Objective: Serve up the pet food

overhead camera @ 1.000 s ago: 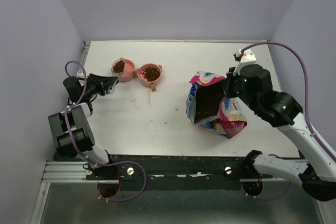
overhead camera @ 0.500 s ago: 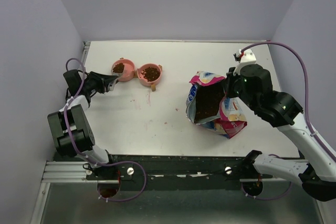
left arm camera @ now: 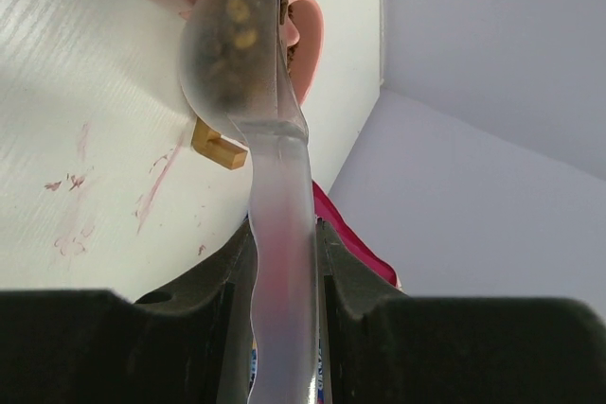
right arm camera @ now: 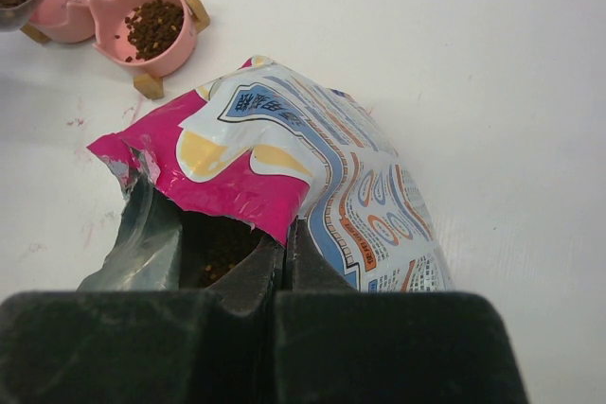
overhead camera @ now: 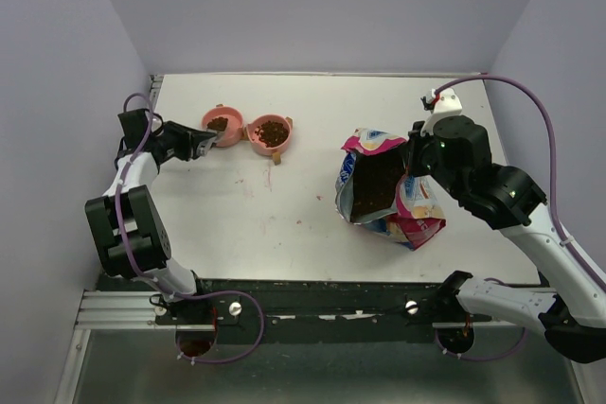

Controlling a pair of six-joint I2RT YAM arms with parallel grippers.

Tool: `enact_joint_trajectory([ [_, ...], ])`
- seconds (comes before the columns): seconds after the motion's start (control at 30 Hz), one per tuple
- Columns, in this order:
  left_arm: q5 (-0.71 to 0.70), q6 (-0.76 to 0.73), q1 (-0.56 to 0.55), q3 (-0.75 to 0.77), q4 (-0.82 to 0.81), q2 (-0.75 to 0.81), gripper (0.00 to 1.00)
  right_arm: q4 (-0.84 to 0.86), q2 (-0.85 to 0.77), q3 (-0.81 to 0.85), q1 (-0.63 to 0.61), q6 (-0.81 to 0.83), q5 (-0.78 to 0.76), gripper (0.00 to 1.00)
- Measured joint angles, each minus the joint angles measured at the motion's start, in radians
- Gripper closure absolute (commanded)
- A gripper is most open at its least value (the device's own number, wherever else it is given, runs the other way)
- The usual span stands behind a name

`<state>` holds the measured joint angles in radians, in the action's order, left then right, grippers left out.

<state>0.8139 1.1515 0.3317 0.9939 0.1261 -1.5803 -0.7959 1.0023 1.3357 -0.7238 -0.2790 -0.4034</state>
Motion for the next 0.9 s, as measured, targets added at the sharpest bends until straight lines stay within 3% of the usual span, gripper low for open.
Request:
enact_joint_trajectory([
  [0.63,-0.189,-0.076,-0.086,0.307,0.426,-0.093,1.0,-0.006,-0.006,0.0,0.0,0.0,-0.001,1.0],
  [0.9,-0.338,-0.108,-0.144,0.509,0.657,-0.174,1.0,-0.017,-0.017,0.0,0.0,0.0,-0.001,1.0],
])
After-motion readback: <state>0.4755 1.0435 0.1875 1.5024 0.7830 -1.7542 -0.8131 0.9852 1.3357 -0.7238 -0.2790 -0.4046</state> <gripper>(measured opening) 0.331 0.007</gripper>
